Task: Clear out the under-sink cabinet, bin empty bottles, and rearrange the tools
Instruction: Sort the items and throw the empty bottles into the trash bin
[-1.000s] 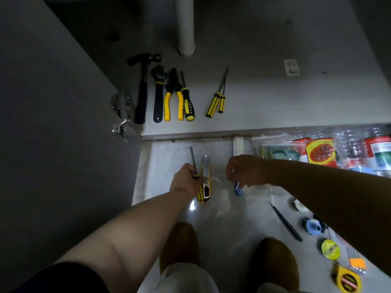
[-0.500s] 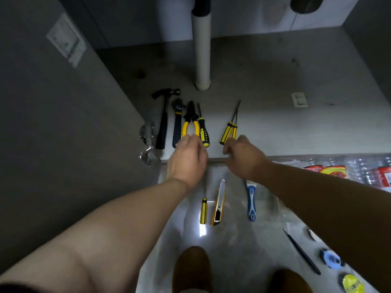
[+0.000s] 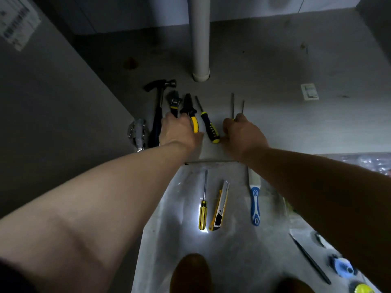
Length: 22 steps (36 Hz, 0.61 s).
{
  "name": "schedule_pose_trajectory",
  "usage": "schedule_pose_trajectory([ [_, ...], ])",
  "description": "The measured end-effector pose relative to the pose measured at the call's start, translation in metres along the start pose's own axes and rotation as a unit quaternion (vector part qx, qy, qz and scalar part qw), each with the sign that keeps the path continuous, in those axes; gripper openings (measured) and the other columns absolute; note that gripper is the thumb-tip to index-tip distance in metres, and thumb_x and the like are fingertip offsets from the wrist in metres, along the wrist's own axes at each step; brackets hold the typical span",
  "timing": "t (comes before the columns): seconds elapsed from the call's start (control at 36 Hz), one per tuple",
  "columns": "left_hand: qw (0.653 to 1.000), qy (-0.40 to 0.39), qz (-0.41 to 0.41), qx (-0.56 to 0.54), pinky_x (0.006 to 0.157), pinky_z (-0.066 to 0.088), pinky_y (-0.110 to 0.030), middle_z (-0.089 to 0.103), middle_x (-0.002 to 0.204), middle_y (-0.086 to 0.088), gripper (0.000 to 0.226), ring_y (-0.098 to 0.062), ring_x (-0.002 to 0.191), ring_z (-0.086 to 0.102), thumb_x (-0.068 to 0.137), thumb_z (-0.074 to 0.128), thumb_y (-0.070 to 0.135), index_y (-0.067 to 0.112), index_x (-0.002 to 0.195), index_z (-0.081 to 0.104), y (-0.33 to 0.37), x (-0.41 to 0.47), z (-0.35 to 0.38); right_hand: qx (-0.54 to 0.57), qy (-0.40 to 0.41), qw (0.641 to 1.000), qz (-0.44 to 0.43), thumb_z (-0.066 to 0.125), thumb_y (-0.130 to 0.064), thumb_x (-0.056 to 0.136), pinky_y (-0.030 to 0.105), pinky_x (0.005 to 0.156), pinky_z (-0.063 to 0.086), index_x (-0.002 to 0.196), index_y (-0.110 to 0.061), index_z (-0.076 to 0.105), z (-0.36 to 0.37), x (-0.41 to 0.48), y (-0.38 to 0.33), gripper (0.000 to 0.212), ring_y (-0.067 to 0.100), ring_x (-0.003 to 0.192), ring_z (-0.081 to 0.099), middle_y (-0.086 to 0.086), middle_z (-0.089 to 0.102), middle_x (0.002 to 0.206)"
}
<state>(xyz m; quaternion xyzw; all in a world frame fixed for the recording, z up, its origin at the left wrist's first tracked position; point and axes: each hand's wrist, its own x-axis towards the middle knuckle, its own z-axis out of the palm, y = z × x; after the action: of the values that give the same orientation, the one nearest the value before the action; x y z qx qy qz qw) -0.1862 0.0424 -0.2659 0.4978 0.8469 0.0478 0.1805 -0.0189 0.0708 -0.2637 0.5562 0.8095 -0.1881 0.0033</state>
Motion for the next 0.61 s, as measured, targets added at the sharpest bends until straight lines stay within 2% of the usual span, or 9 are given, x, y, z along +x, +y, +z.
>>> schedule_pose_trajectory([
  [0.14, 1.000, -0.007, -0.029, 0.003, 0.084, 0.043, -0.040, 0.046, 0.131, -0.017, 0.050, -0.036, 0.125, 0.043, 0.078, 0.072, 0.049, 0.016, 0.115, 0.065, 0.006, 0.004, 0.000, -0.025, -0.002, 0.999, 0.033, 0.056, -0.011, 0.094, 0.042, 0.078, 0.050, 0.130, -0.015, 0.051, 0.001, -0.001, -0.004, 0.037, 0.041, 0.101, 0.060, 0.018, 0.046, 0.122],
  [0.19, 0.999, -0.016, -0.044, -0.014, 0.086, 0.044, -0.039, 0.048, 0.130, -0.017, 0.049, -0.036, 0.123, 0.047, 0.078, 0.071, 0.049, 0.017, 0.115, 0.066, 0.006, 0.001, -0.001, -0.015, -0.010, 0.999, 0.046, 0.055, -0.009, 0.092, 0.041, 0.081, 0.051, 0.132, -0.015, 0.050, -0.001, -0.001, -0.003, 0.040, 0.042, 0.102, 0.060, 0.019, 0.047, 0.120],
  [0.28, 0.997, -0.034, -0.056, -0.044, 0.090, 0.048, -0.040, 0.050, 0.128, -0.016, 0.043, -0.035, 0.122, 0.050, 0.079, 0.071, 0.047, 0.020, 0.112, 0.068, 0.004, -0.010, -0.003, 0.031, -0.018, 0.997, 0.067, 0.059, -0.010, 0.088, 0.037, 0.079, 0.047, 0.130, -0.014, 0.047, -0.005, -0.006, 0.000, 0.044, 0.042, 0.102, 0.059, 0.020, 0.051, 0.117],
  [0.36, 0.994, -0.024, -0.058, -0.091, 0.086, 0.047, -0.037, 0.050, 0.123, -0.010, 0.026, -0.031, 0.119, 0.050, 0.081, 0.070, 0.042, 0.026, 0.101, 0.069, -0.002, -0.032, -0.002, 0.106, -0.022, 0.991, 0.073, 0.064, -0.010, 0.083, 0.032, 0.070, 0.037, 0.126, -0.011, 0.039, -0.010, -0.020, 0.007, 0.049, 0.035, 0.090, 0.056, 0.016, 0.054, 0.104],
  [0.47, 0.993, 0.013, 0.008, -0.121, 0.085, 0.053, -0.039, 0.049, 0.113, -0.001, 0.018, -0.024, 0.113, 0.053, 0.083, 0.073, 0.043, 0.028, 0.089, 0.065, -0.017, -0.072, 0.006, 0.154, -0.033, 0.982, 0.106, 0.064, -0.017, 0.085, 0.031, 0.072, 0.038, 0.123, -0.008, 0.037, -0.015, -0.050, 0.010, 0.047, 0.030, 0.086, 0.054, 0.009, 0.053, 0.097],
  [0.56, 0.992, 0.029, 0.072, -0.102, 0.083, 0.047, -0.032, 0.041, 0.110, 0.007, 0.022, -0.019, 0.114, 0.048, 0.081, 0.074, 0.041, 0.032, 0.088, 0.056, -0.034, -0.104, 0.018, 0.124, -0.085, 0.982, 0.113, 0.062, -0.020, 0.085, 0.030, 0.074, 0.043, 0.108, -0.009, 0.054, -0.015, -0.080, 0.009, 0.026, 0.032, 0.095, 0.063, 0.007, 0.059, 0.095],
  [0.61, 0.990, 0.036, 0.115, -0.078, 0.086, 0.047, -0.032, 0.040, 0.110, 0.007, 0.024, -0.020, 0.113, 0.048, 0.080, 0.075, 0.041, 0.031, 0.091, 0.055, -0.044, -0.123, 0.030, 0.138, -0.132, 0.975, 0.118, 0.061, -0.019, 0.084, 0.035, 0.076, 0.055, 0.095, -0.009, 0.062, -0.011, -0.103, 0.006, 0.015, 0.032, 0.091, 0.069, 0.009, 0.069, 0.090],
])
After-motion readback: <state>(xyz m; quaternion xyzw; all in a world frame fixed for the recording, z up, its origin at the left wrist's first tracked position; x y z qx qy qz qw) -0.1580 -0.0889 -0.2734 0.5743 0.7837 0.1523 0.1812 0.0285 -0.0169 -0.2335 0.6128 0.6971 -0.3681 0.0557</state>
